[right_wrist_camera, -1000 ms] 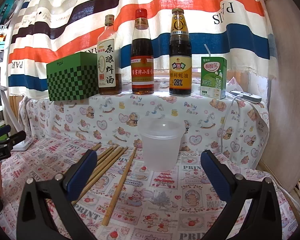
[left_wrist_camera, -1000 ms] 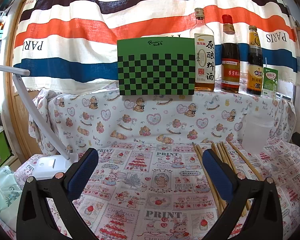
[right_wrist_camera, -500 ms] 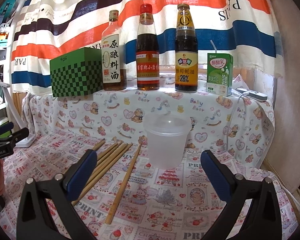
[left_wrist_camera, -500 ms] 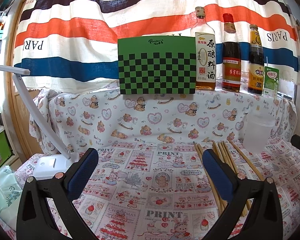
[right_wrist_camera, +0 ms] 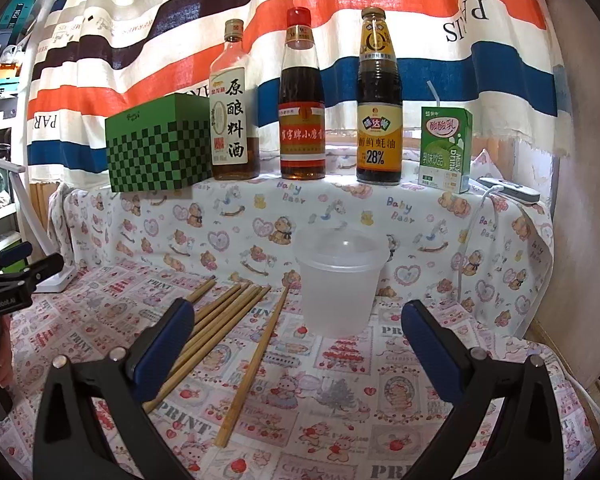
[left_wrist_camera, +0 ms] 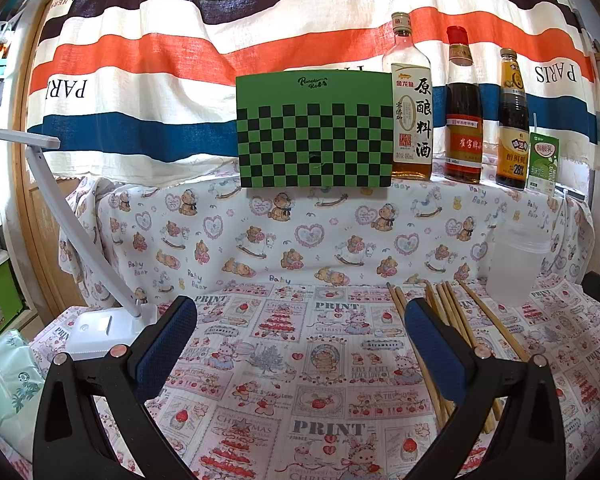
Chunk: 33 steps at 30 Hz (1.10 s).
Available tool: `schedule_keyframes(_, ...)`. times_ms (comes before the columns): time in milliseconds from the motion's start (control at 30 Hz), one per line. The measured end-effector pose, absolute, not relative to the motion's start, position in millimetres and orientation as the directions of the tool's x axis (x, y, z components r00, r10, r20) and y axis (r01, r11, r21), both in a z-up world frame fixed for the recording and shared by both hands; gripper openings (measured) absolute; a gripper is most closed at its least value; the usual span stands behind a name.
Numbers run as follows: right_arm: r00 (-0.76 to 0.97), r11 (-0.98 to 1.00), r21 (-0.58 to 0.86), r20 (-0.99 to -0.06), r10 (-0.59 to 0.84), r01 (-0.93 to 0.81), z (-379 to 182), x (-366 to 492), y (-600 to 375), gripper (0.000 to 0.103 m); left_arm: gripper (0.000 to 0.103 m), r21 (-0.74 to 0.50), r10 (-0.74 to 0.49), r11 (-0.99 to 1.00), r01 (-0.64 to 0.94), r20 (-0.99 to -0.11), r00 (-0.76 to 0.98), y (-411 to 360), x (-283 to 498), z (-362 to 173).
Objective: Organize utensils
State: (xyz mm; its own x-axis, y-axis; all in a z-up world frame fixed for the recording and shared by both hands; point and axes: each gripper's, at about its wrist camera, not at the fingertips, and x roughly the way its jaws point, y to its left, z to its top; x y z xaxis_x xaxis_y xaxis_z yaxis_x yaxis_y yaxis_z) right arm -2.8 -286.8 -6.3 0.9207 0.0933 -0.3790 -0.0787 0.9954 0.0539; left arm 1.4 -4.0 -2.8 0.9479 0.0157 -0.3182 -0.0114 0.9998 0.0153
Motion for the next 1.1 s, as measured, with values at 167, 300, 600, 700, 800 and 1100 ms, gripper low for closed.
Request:
schedule_keyframes(167, 0.92, 0.995, 0.059, -0.381, 0.092, -0.075, -6.4, -2.4, -287.5, 0.103, 0.103, 0.016, 0.015, 1.0, -0.011, -0.318, 0.948, -4.1, 1.9, -2.5)
schedule_keyframes(300, 0.92, 0.995, 0.059, -0.381, 0.093, -0.076, -6.4, -2.4, -287.6, 0.103, 0.103, 0.016, 0.015, 1.0, -0.011, -0.319, 0.948, -4.0, 1.7, -2.5)
schedule_keyframes(600, 0.915, 0.994, 0.071, -0.39, 0.102, -0.08, -7.0, -0.6, -286.9, 0.103, 0.103, 0.017, 0.015, 1.0, -0.01, -0.319, 0.948, -4.8, 2.5, -2.4)
schedule_keyframes(700, 0.915, 0.994, 0.074, -0.391, 0.1, -0.076, -7.5, -0.5, -287.8, 0.103, 0.103, 0.016, 0.015, 1.0, -0.01, -0.32, 0.947, -4.6, 2.5, -2.5)
schedule_keyframes(800, 0.918, 0.996, 0.061, -0.387, 0.09, -0.072, -7.2, -2.2, -286.8, 0.103, 0.103, 0.02, 0.02, 1.0, -0.014, -0.32, 0.947, -5.3, 2.6, -2.5)
schedule_keyframes(1100, 0.921, 0.997, 0.02, -0.382, 0.082, -0.081, -5.8, -7.0, -278.6, 0.103, 0.103, 0.039, 0.028, 0.999, -0.017, -0.318, 0.948, -8.9, 1.6, -3.0)
